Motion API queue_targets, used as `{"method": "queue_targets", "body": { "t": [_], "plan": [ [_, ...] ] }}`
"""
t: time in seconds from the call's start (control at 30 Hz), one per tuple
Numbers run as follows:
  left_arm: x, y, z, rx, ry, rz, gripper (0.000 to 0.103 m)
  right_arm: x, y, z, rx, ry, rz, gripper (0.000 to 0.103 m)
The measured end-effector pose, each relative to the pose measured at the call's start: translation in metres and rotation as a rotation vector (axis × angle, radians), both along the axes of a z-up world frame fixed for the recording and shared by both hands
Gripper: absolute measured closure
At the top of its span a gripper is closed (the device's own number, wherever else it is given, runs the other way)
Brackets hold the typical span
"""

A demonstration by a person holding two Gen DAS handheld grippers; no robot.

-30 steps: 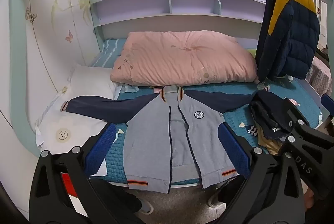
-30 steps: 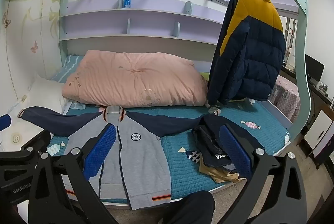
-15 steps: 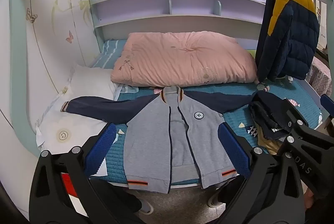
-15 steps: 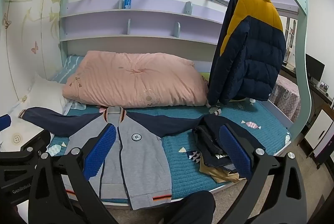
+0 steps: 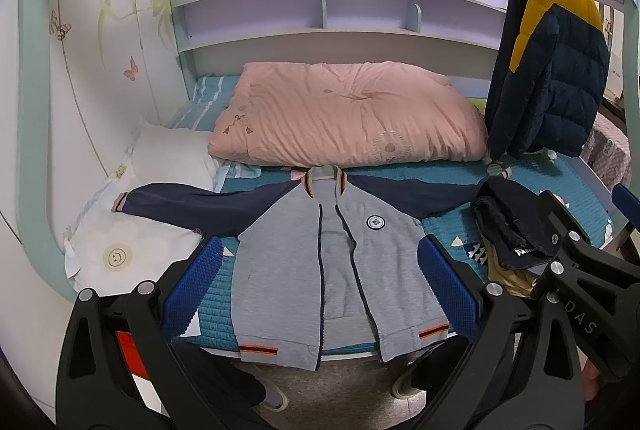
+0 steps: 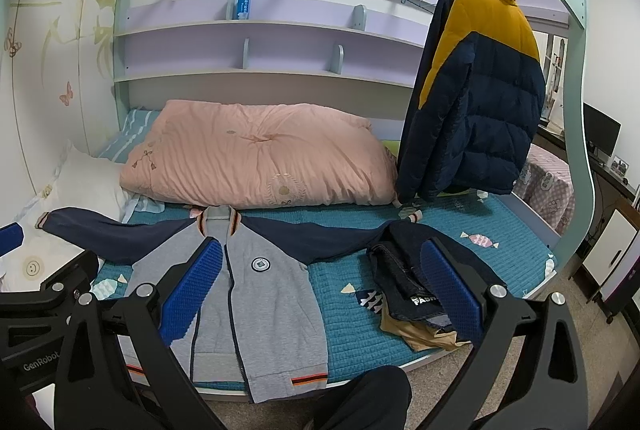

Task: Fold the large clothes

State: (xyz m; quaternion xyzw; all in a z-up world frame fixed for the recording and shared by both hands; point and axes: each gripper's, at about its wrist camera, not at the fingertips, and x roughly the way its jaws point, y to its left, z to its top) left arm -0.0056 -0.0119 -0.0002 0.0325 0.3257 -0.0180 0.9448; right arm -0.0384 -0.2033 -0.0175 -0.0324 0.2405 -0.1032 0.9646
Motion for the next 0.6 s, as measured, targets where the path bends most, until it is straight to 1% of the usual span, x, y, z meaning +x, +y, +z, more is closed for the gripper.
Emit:
{"method": "queue_targets", "body": {
  "t": [0.2, 0.6],
  "plan": [
    [0.0020, 0.0064, 0.0003, -0.017, 0.009, -0.008, 0.005, -0.0030, -0.0029, 0.0032, -0.003, 0.000, -0.004, 0.007],
    [0.0018, 0.0052, -0.0022, -0.023, 0.015, -0.019, 0.005, -0.0062, -0.0064, 0.0008, -0.005, 0.003, -0.014, 0.007]
  ]
}}
